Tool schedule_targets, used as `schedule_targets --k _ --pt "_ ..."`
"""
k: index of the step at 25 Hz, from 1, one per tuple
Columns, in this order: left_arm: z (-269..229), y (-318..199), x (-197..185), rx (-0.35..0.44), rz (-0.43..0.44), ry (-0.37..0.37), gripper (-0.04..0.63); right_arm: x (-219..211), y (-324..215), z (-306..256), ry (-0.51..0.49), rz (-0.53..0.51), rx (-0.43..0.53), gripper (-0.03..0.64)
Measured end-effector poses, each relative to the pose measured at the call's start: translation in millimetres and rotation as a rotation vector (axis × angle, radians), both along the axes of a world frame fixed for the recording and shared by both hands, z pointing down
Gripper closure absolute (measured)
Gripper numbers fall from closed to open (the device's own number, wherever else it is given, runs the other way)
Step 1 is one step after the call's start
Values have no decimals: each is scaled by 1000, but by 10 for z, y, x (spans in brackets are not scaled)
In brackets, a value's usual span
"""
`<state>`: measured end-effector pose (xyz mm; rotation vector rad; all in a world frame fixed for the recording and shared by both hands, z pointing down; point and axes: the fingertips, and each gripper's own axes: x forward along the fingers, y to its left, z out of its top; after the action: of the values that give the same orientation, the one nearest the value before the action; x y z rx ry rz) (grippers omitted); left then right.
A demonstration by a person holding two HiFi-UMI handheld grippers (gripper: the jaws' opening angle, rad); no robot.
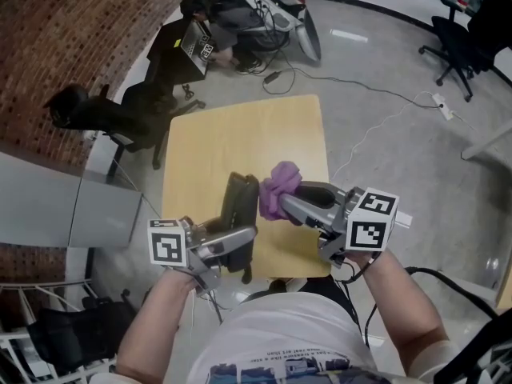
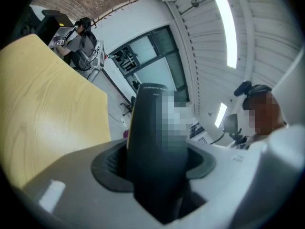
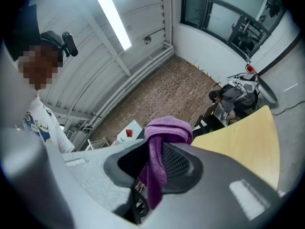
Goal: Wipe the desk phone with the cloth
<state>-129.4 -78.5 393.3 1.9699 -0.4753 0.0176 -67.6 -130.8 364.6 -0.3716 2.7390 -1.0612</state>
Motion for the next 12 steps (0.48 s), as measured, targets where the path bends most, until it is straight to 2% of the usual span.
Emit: schedule_targets --k 4,8,12 --pt "-3 108 94 2 45 5 308 120 -290 -189 -66 55 11 525" --pt "-40 196 178 8 77 18 308 29 -328 -234 -95 29 11 525" --pt "-95 189 199 15 64 33 308 -114 -233 -80 -91 1 -35 525"
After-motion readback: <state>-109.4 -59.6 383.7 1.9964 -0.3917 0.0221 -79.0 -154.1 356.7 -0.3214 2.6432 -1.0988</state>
